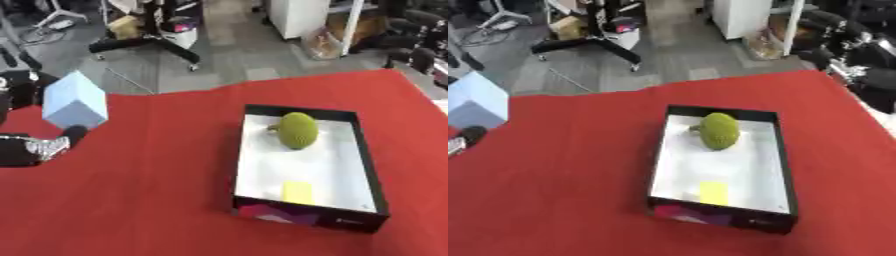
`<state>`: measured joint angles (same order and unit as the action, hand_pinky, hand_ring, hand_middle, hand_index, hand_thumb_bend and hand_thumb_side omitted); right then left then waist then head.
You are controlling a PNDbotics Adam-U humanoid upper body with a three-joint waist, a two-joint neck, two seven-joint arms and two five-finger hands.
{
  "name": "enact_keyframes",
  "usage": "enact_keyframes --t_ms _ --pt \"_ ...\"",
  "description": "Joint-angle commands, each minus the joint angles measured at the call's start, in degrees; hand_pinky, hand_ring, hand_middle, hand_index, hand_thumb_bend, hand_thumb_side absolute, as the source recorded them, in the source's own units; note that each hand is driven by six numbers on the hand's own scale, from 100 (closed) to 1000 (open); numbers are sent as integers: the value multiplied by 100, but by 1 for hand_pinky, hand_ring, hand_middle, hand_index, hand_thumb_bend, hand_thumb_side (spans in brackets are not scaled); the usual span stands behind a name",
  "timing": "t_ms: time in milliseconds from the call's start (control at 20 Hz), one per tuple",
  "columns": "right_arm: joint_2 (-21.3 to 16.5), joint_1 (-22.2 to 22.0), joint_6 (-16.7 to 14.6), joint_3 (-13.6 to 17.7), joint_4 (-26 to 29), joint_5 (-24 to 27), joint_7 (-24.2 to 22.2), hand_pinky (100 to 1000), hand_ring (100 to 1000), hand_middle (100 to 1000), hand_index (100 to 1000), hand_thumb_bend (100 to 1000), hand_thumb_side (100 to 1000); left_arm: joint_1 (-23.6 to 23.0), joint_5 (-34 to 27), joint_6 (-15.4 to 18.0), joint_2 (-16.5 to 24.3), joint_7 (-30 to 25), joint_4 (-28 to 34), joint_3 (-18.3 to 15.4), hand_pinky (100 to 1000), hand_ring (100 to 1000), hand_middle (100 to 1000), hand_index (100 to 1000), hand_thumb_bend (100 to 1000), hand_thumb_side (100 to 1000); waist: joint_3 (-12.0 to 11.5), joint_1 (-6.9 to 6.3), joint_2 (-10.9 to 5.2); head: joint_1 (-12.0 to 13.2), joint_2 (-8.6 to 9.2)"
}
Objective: Pick up the objects with one hand, pass them to the other hand, and then place them into the box on the other side of the table.
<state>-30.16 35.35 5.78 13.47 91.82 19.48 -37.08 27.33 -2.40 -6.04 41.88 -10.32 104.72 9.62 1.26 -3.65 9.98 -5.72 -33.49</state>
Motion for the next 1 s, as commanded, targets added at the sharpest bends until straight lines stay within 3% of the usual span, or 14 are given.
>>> enact_keyframes --t_ms 50,250,400,600,1000 --pt "126 141 -175 -167 106 -256 -274 1000 998 1000 1000 164 177 17 258 152 0 -11 -6 21 667 539 366 453 199 100 -5 74 -51 -225 -127" --pt "522 215 -497 -503 196 -600 -619 1000 1000 1000 1000 220 173 -76 514 438 -204 19 87 111 663 538 368 456 193 100 -13 62 -19 -483 -219" --pt "772 242 -755 -760 189 -811 -878 1000 996 1000 1000 248 170 -223 718 692 -313 104 271 166 657 534 369 458 188 100 -12 51 12 -534 -223" --pt "1058 316 -1031 -1017 68 -950 -1219 1000 1000 1000 1000 260 177 -368 891 949 -415 254 427 264 653 528 366 455 181 100 -38 24 35 -428 -95" --pt "1433 515 -1147 -1494 83 -971 -1487 1000 1000 1000 1000 308 121 -261 951 1016 -658 324 444 462 645 517 360 448 185 100 -99 42 85 -71 208"
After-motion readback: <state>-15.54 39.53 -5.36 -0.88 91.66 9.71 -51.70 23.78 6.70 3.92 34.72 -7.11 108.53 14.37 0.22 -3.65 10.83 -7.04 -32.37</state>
